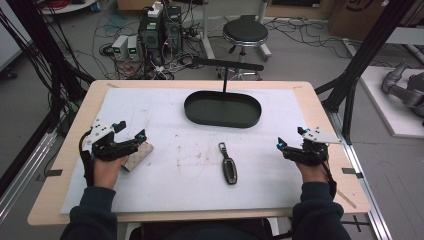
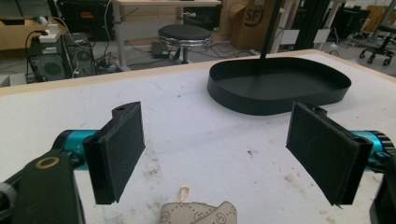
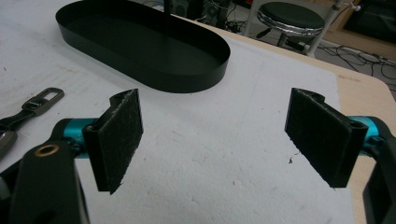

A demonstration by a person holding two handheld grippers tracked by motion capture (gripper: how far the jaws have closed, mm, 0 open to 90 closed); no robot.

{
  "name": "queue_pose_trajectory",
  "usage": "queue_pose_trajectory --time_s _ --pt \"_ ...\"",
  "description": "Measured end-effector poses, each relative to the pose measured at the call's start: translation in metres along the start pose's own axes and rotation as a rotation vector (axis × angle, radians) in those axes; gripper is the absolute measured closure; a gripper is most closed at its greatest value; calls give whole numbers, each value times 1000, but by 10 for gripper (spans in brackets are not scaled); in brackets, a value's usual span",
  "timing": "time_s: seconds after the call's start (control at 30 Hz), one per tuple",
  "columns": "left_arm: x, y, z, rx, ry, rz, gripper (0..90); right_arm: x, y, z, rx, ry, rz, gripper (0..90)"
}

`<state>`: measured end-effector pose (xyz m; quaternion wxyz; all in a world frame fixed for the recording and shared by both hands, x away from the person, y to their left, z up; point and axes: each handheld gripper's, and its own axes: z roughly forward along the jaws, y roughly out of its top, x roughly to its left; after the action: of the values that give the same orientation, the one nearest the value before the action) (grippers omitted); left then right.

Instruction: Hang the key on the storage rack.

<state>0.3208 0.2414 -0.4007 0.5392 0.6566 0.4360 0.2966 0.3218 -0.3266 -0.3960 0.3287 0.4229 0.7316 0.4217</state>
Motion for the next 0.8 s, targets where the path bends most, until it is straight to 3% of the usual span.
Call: queue_pose_trajectory --time_s 0.1,0.2,0.37,0.4,0.43,0.5,0.57,0.6,0.63,0.67,0.7,0.77,0.8 --pt "1 0 0 0 7 -7 189 2 1 2 1 -1 -5 196" --pt "1 -1 0 2 7 -9 189 9 2 2 9 -9 21 190" --pt "-1 0 2 1 -7 -2 189 27 5 2 29 -3 44 191" --pt "-1 0 2 1 -10 -3 189 43 8 3 32 4 50 191" --pt "-1 0 2 0 -11 -2 189 43 8 3 32 4 50 191" --pt "-1 0 2 0 -19 -1 189 70 10 5 48 34 54 191" --pt "-1 0 3 5 -24 -1 189 78 9 5 57 40 46 191" --pt "-1 -1 4 5 -26 -3 190 99 6 8 92 61 28 191" --pt "-1 -1 4 7 -26 -6 190 99 6 8 92 61 28 191" --pt "-1 -1 4 8 -26 -8 189 116 2 11 124 76 20 191" --pt "-1 -1 4 9 -28 -4 189 123 -1 13 138 84 12 191" --pt "-1 -1 4 10 -28 -6 189 129 -3 15 154 90 11 191" --pt "0 -1 5 16 -27 -7 189 144 -10 22 196 111 8 194"
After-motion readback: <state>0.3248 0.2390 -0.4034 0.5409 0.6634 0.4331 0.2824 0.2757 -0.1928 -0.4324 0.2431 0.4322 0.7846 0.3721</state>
